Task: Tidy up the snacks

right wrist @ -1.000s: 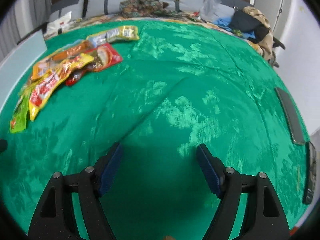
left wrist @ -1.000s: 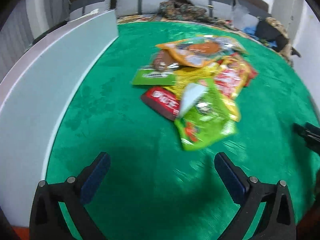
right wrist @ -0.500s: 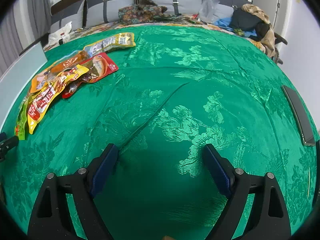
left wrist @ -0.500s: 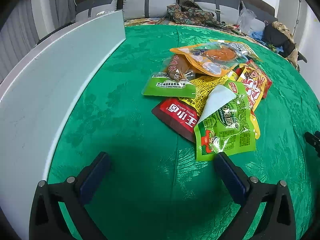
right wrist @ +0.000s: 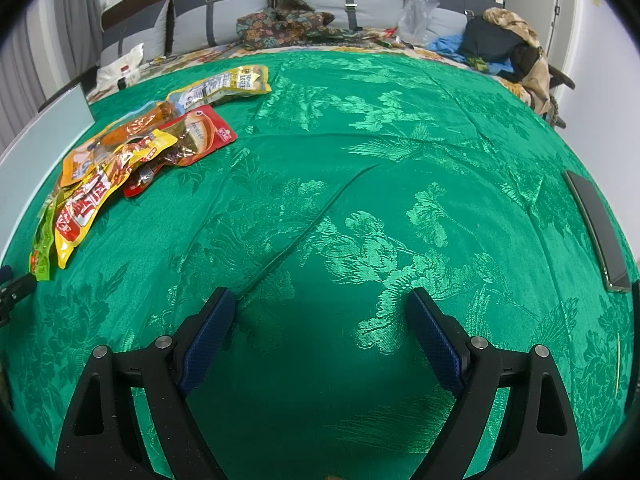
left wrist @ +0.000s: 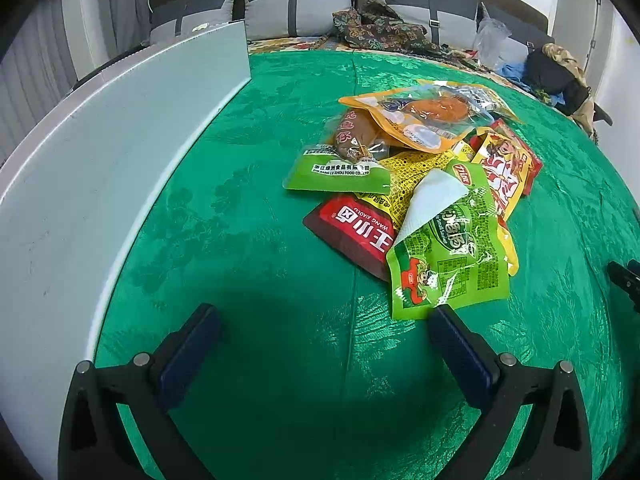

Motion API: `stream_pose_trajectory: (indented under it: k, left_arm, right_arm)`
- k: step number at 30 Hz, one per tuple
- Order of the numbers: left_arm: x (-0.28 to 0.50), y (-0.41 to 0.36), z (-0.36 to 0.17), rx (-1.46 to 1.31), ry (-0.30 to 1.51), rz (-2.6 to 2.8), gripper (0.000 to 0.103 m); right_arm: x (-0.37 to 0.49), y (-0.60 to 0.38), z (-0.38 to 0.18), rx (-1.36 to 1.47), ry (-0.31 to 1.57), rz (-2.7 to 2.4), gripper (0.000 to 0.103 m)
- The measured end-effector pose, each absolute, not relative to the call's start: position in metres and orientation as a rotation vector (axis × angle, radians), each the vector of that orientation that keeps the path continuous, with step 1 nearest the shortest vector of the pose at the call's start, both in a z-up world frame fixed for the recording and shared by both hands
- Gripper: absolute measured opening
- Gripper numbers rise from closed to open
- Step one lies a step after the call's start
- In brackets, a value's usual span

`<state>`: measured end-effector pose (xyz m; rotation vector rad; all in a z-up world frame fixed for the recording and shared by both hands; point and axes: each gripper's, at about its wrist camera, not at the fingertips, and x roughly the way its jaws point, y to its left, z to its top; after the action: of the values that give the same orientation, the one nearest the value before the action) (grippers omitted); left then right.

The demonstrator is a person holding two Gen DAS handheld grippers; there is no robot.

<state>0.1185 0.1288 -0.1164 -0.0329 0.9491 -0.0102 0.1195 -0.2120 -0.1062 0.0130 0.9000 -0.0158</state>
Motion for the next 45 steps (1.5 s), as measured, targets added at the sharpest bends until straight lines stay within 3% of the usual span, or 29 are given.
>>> stream_pose_trajectory:
  k: [45]
  left_arm:
    - [0.112,0.147,-0.109,-0.176,0.888,-0.072,0.103]
  right_arm:
    - [0.121,-0.213,-0.107,0.013,0.901,-0.019,0.091]
